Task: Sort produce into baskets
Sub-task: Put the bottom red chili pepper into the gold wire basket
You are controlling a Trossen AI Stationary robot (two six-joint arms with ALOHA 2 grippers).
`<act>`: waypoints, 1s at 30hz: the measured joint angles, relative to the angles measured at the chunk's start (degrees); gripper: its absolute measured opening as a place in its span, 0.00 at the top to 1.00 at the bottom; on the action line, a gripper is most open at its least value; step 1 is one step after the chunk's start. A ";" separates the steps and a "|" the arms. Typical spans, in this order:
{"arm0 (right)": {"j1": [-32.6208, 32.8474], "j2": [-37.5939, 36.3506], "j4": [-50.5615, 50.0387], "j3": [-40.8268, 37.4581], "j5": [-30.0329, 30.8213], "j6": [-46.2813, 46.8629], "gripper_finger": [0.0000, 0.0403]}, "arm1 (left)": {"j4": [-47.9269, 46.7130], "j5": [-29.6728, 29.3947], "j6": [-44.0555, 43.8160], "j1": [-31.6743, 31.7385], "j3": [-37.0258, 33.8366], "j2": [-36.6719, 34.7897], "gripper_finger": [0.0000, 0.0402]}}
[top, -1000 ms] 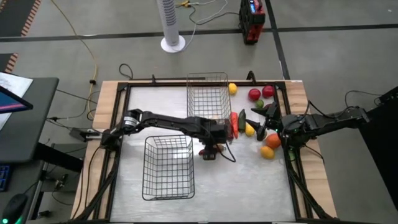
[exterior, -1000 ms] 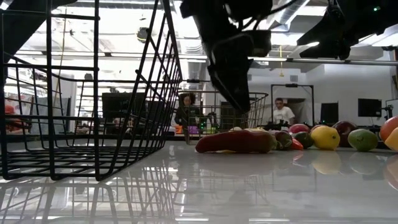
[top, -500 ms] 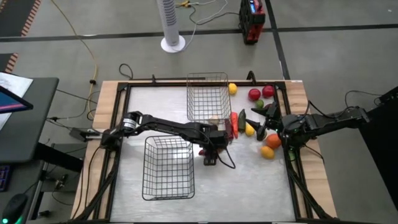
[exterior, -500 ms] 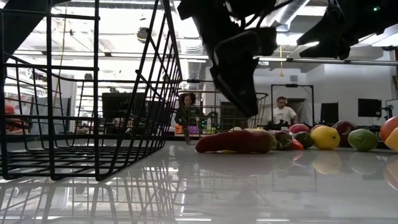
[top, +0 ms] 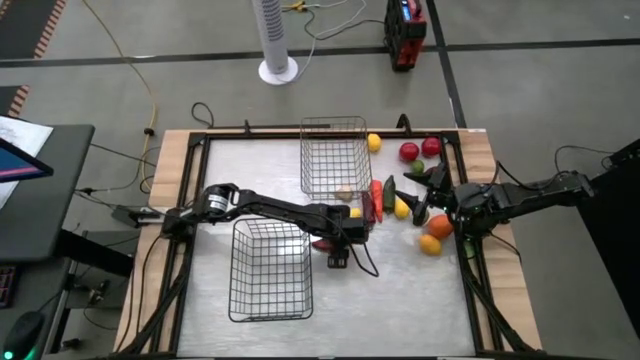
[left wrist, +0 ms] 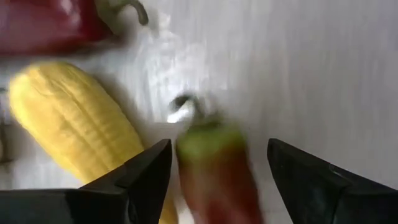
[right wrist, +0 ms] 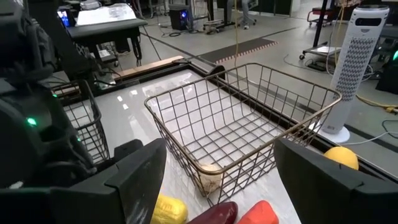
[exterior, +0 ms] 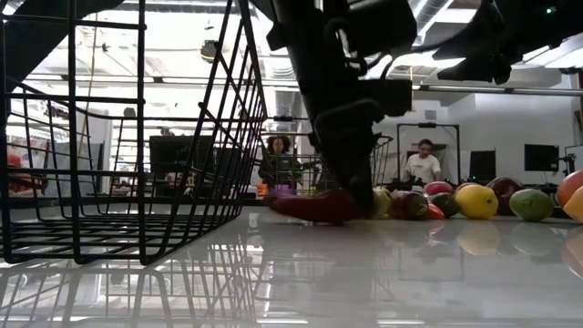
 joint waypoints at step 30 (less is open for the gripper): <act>0.00 0.02 -0.93 0.00 -0.04 0.08 0.19 | -10.66 -8.51 17.43 0.30 22.60 -0.68 0.72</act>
